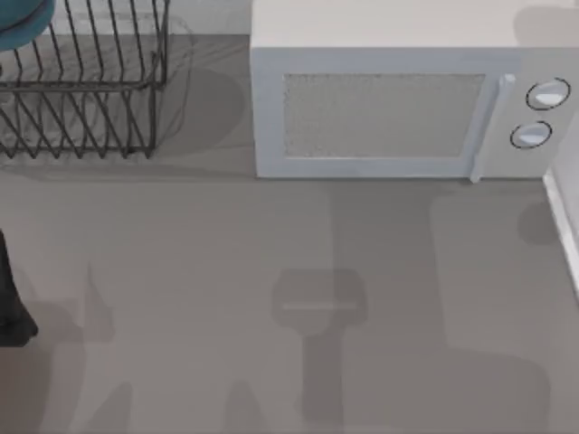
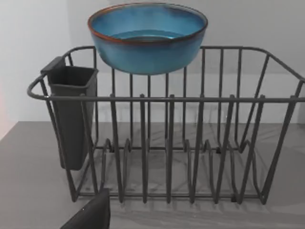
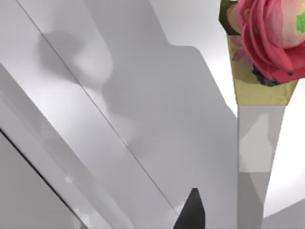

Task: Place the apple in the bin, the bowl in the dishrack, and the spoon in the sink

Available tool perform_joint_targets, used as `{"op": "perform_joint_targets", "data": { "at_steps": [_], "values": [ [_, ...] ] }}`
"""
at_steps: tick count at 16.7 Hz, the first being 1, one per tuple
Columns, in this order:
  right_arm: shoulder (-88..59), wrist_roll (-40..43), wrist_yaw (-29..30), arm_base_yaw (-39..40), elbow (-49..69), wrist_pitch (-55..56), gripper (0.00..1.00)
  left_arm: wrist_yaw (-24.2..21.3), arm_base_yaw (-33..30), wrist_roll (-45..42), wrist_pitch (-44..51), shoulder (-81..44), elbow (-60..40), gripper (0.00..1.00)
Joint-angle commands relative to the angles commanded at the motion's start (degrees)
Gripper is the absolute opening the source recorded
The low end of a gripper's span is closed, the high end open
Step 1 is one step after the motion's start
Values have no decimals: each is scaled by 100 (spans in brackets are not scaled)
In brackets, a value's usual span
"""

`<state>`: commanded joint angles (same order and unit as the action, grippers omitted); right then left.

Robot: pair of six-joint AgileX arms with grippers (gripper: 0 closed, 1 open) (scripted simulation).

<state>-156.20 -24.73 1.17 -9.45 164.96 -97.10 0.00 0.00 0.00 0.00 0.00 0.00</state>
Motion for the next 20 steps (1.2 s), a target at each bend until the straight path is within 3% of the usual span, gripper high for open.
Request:
{"op": "perform_joint_targets", "data": {
  "at_steps": [9,20],
  "values": [
    [21,-84,3,-38,-96,159,0,0,0,0,0,0,0,100],
    [718,-44,-8,45,-2458,1728,0,0,0,0,0,0,0,100]
  ]
}}
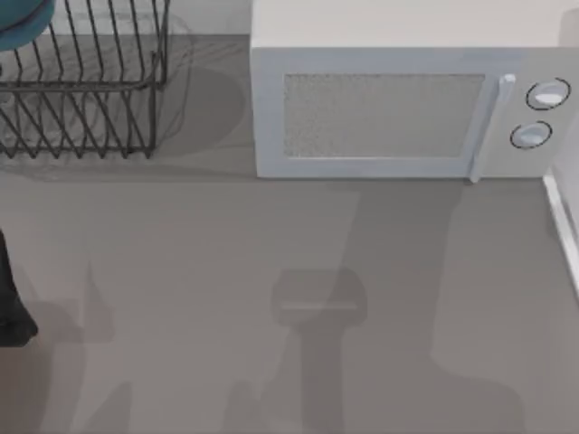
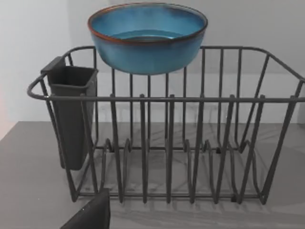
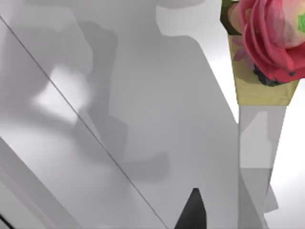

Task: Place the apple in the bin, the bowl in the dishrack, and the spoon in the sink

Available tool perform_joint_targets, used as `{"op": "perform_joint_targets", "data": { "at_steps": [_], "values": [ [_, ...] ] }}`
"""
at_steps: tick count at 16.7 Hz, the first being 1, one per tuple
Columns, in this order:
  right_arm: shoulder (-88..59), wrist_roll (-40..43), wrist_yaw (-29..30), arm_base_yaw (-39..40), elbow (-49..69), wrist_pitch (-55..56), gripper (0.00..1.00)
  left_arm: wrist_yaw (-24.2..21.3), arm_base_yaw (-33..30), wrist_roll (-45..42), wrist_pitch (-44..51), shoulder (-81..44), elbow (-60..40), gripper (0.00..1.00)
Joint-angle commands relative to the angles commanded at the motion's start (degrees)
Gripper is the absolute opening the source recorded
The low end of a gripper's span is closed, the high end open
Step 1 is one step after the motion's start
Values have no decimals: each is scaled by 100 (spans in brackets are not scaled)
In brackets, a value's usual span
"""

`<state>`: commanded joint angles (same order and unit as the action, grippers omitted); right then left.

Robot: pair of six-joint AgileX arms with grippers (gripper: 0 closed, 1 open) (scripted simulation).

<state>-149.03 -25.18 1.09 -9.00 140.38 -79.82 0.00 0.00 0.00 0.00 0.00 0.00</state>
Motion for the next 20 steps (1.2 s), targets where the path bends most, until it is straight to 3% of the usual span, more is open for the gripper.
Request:
{"op": "perform_joint_targets", "data": {
  "at_steps": [5,18,20],
  "values": [
    [31,7,2,8,-75,55,0,0,0,0,0,0,0,100],
    [31,7,2,8,-75,55,98,0,0,0,0,0,0,100],
    [31,7,2,8,-75,55,100,0,0,0,0,0,0,100]
  ]
}}
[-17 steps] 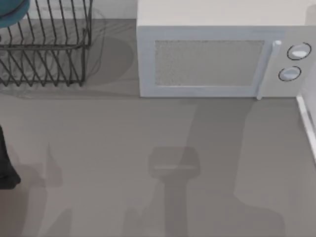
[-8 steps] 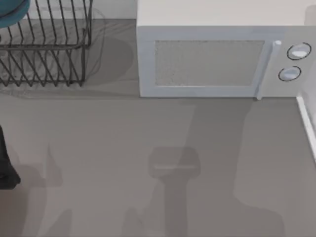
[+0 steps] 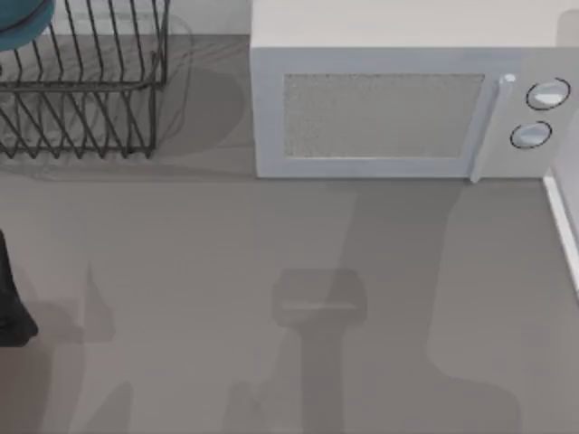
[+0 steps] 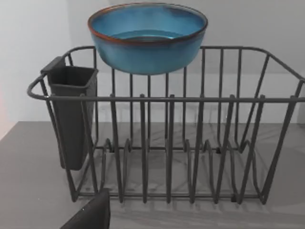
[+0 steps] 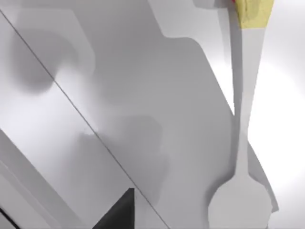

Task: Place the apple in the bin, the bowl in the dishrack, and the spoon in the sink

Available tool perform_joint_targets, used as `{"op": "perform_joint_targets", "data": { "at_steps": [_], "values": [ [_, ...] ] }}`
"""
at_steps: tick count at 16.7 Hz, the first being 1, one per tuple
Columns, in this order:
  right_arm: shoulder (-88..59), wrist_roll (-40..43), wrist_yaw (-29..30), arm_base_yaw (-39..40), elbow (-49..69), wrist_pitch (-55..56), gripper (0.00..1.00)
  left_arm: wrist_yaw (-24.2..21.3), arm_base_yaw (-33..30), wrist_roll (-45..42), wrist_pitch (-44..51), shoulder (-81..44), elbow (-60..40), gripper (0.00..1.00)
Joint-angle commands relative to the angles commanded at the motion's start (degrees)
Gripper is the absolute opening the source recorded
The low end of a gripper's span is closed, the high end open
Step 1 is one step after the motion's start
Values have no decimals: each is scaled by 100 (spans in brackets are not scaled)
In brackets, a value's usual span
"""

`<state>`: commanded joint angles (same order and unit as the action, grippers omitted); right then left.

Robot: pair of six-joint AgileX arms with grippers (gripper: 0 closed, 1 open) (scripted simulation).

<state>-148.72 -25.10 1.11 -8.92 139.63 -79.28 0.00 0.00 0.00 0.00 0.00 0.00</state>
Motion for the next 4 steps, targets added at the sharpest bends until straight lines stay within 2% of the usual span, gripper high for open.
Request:
{"op": "perform_joint_targets", "data": {
  "at_steps": [4],
  "values": [
    [0,0,0,0,0,0,100,0,0,0,0,0,0,100]
  ]
}}
